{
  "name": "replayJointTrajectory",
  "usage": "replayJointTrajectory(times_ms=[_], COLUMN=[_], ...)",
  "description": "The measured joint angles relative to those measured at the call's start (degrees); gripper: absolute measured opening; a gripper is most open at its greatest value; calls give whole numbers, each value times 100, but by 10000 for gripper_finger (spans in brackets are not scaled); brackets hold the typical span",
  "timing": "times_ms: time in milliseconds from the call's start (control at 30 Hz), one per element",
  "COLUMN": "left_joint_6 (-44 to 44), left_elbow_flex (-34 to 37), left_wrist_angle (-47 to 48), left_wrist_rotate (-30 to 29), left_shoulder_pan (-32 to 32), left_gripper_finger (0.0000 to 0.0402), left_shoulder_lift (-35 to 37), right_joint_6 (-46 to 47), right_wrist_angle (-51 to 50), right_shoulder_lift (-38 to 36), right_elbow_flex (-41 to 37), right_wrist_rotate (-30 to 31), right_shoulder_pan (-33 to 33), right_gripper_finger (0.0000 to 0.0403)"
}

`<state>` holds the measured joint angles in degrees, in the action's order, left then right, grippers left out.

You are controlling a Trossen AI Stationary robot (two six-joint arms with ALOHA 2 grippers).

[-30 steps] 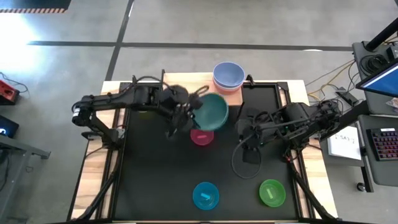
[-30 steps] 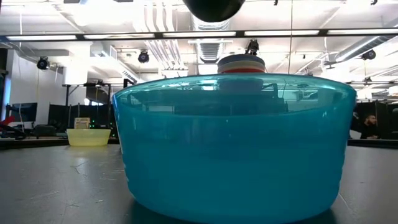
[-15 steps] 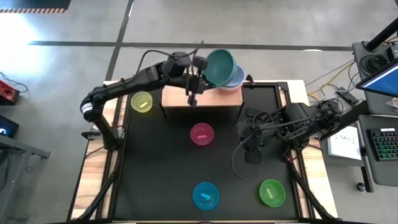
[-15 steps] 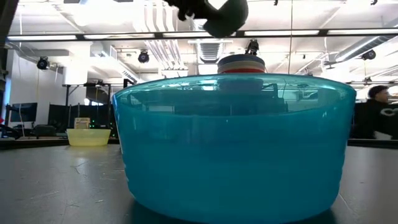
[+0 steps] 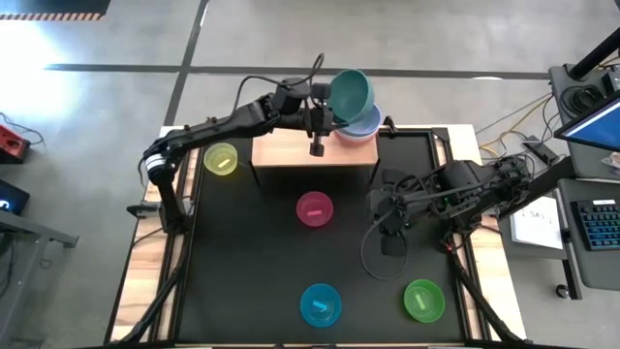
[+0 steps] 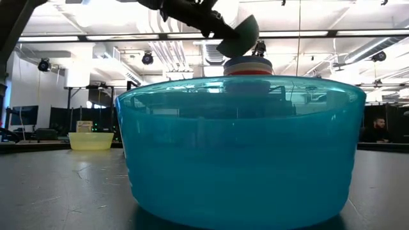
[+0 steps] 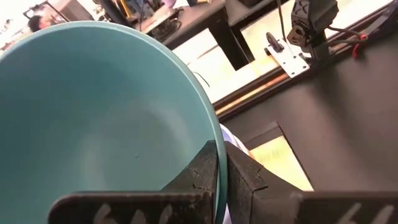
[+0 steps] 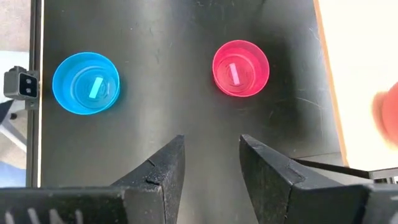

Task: Place and stack bowls onto a shelf
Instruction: Stack the green bowl on top of the purple bowl

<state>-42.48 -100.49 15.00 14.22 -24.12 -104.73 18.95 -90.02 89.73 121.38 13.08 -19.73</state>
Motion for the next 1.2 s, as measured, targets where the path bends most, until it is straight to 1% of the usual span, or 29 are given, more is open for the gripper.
replayJointTrajectory(times_ms=[167,433,567,667,800,1100,1200], left_joint_6=[55,344,761,890,916,864,850], left_elbow_flex=[0,0,0,0,0,0,0], left_wrist_angle=[-20,-23,-28,-33,-32,-431,-529], left_wrist_rotate=[-10,-20,-37,-193,-232,-234,-234], left_shoulder_pan=[-26,-55,-60,-68,-68,-68,-64], left_gripper_finger=[0,0,0,2,25,106,126], left_shoulder_lift=[-182,-251,-249,-249,-247,-227,-184], right_joint_6=[-8,-5,-6,-7,-5,10,10], right_wrist_angle=[-2,-2,-2,-2,0,0,0], right_shoulder_lift=[0,2,2,2,2,2,2], right_elbow_flex=[0,0,0,0,0,-4,-4], right_wrist_rotate=[0,-2,-2,-2,-2,-2,-2], right_shoulder_pan=[0,0,0,0,0,0,0], right_gripper_finger=[137,137,134,136,135,132,132])
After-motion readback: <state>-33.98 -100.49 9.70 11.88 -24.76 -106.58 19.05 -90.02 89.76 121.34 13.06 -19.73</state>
